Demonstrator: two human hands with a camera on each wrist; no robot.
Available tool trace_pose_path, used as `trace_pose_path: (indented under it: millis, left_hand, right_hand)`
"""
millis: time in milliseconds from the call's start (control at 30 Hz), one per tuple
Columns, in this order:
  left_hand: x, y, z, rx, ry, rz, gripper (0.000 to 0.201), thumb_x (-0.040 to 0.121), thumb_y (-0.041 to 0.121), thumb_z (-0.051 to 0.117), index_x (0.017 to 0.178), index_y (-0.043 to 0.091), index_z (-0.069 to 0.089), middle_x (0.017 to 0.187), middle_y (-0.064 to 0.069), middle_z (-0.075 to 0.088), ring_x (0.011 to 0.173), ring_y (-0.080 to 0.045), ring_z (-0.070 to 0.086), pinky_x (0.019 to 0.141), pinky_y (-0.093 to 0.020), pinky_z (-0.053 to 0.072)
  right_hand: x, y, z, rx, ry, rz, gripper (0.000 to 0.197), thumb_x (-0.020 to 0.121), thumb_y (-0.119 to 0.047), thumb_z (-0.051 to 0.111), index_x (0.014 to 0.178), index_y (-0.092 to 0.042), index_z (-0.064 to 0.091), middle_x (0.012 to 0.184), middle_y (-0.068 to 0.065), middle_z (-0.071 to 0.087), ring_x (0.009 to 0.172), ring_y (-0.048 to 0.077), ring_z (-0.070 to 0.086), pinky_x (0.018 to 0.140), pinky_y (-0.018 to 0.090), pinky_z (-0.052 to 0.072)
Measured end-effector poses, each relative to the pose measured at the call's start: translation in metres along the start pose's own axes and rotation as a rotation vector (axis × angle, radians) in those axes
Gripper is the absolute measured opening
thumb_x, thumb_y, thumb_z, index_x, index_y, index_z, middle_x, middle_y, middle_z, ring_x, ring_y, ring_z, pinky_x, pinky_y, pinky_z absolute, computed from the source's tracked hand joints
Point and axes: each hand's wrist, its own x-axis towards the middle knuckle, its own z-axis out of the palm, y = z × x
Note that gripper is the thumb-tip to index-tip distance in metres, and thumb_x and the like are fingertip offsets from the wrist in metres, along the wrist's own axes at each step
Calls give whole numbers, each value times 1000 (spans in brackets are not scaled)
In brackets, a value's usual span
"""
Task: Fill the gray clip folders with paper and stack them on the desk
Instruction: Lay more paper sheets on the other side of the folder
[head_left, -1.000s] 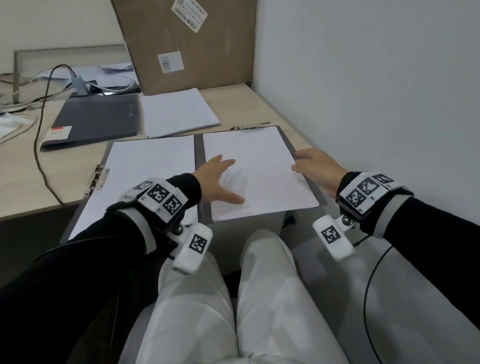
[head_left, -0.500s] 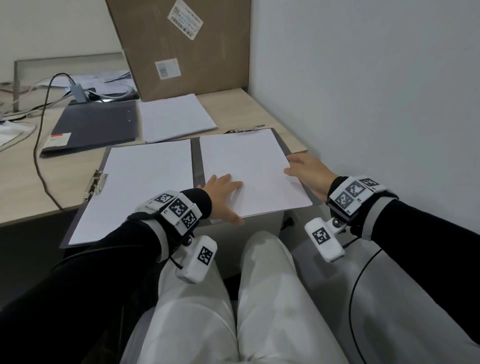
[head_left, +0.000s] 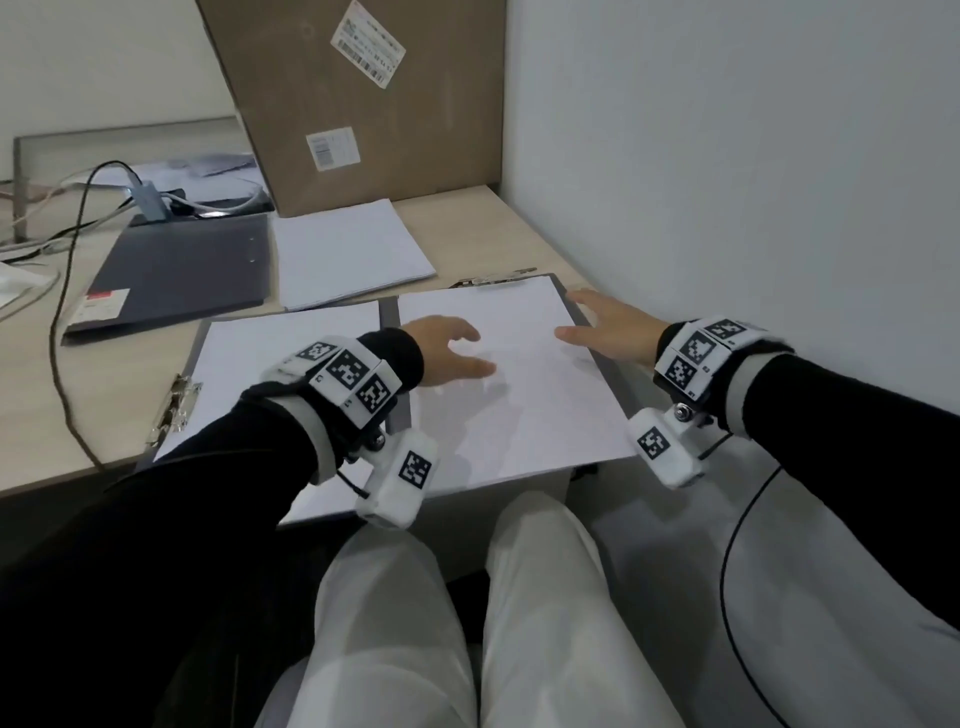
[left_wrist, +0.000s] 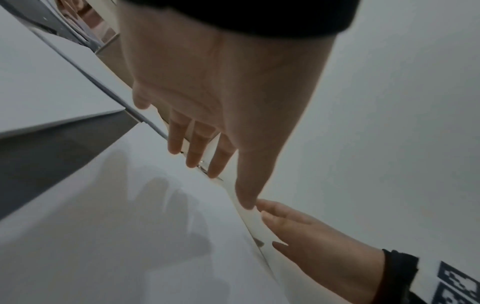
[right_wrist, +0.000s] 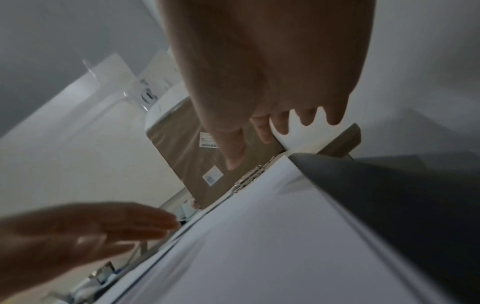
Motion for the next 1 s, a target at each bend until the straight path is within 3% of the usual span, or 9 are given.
trace_pose_path:
  millis: [67, 133, 233, 400, 567, 767, 900, 1000]
  left_hand:
    - [19, 1, -11, -65, 57, -3, 53, 88, 43, 56, 136, 21, 48, 144, 1, 46, 134, -18, 42, 109, -29, 31]
    - [38, 4, -21, -122, 92, 3, 48, 89, 37, 57, 134, 19, 51, 141, 0, 50, 131, -17, 46, 106, -27, 33]
    - [66, 9, -32, -186, 134, 7, 43, 91, 27, 55, 132, 14, 53, 139, -3, 53, 129, -18, 48, 104, -25, 35]
    - [108, 20, -36, -185, 132, 24, 43, 93, 21, 51, 135, 13, 50, 142, -3, 49, 133, -19, 44, 107, -25, 32]
    - [146, 30, -31, -151, 108, 40, 47, 94, 17, 47, 141, 15, 42, 149, -2, 41, 137, -19, 39, 108, -24, 30]
    - [181, 40, -21, -120, 30, 17, 52, 95, 7, 38, 146, 14, 32, 153, -4, 34, 140, -21, 34, 112, -27, 28]
    - [193, 43, -16, -120, 23, 31, 50, 95, 10, 43, 144, 12, 36, 147, -6, 44, 135, -22, 42, 109, -28, 32]
    - [195, 39, -21, -190, 159, 52, 46, 92, 18, 51, 137, 16, 46, 135, -5, 57, 123, -21, 54, 103, -26, 38]
  right_hand:
    - [20, -3, 0, -116, -72, -19, 80, 88, -52, 54, 152, -23, 14, 162, -4, 5, 150, 23, -1, 121, 42, 7]
    - [39, -6, 1, -197, -83, -15, 92, 83, -62, 53, 153, -22, 9, 161, -3, -1, 149, 25, -12, 121, 43, 1]
    - [62, -11, 1, -227, -80, 4, 95, 83, -62, 52, 153, -20, 6, 162, 4, -2, 148, 27, -12, 119, 45, 1]
    - [79, -9, 9, -308, -158, 61, 98, 88, -63, 42, 152, -10, -9, 161, 1, -15, 149, 23, -13, 119, 46, 1]
    - [90, 0, 15, -394, -199, 99, 99, 84, -74, 27, 151, -13, -12, 161, 1, -16, 149, 17, -12, 117, 53, -1]
    - [97, 5, 27, -465, -172, 96, 108, 77, -81, 31, 151, -16, -13, 160, -2, -20, 149, 15, -12, 116, 55, 1]
    - [96, 5, 26, -465, -147, 104, 108, 77, -79, 33, 151, -17, -13, 160, -3, -19, 149, 15, -12, 117, 55, 0]
    - [95, 3, 26, -462, -149, 114, 107, 78, -78, 34, 151, -17, -13, 160, -3, -19, 149, 14, -12, 117, 54, 0]
